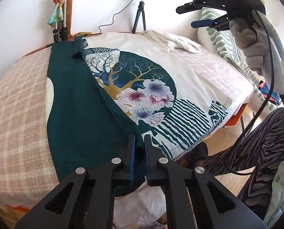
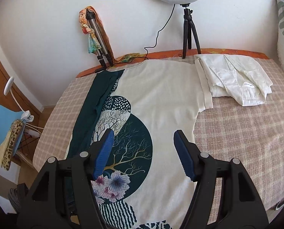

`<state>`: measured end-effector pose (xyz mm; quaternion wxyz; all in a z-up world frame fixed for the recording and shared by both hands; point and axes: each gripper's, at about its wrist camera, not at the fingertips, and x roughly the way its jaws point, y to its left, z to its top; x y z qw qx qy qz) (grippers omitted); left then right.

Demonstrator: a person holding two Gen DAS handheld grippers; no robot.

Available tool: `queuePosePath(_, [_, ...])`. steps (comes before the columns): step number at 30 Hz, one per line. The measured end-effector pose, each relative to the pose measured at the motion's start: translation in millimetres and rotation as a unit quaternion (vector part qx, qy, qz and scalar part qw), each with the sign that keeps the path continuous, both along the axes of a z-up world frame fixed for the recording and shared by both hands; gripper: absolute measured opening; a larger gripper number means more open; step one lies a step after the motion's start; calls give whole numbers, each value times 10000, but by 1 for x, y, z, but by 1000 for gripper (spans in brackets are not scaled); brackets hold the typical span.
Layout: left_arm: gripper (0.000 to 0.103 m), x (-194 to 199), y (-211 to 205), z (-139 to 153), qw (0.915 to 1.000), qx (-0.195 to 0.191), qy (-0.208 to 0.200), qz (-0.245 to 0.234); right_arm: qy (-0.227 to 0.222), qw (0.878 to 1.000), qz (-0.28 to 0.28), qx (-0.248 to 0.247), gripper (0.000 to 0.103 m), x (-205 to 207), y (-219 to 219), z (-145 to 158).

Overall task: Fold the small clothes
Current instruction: 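Move the right tool over the cream side of the T-shirt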

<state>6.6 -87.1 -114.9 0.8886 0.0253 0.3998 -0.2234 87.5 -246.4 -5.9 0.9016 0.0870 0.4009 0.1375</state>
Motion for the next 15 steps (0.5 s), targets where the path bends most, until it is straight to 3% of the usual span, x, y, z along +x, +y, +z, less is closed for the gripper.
queuePosePath(2, [8, -4, -6, 1, 9999, 78, -78, -101, 26, 9999, -18, 122, 68, 1, -4, 0])
queuePosePath(4, [20, -2, -5, 1, 9999, 20, 92, -41, 19, 9999, -49, 111, 68, 2, -7, -1])
queuePosePath(5, [40, -1, -2, 2, 9997, -69, 216, 21, 24, 9999, -27, 125, 68, 2, -8, -1])
queuePosePath(6, [51, -1, 2, 3, 9994, -186, 293, 96, 31, 9999, -8, 144, 68, 2, -8, -1])
queuePosePath(8, [51, -4, 8, 9, 9990, -296, 302, 139, 28, 9998, -15, 176, 68, 2, -11, -1])
queuePosePath(12, [50, -10, 7, 22, 9997, -147, 66, 160, -146, 9996, -89, 233, 69, -1, -19, 6])
queuePosePath(15, [50, -6, 1, 27, 9997, -109, 56, 205, -290, 9988, -143, 372, 80, -3, -32, 12])
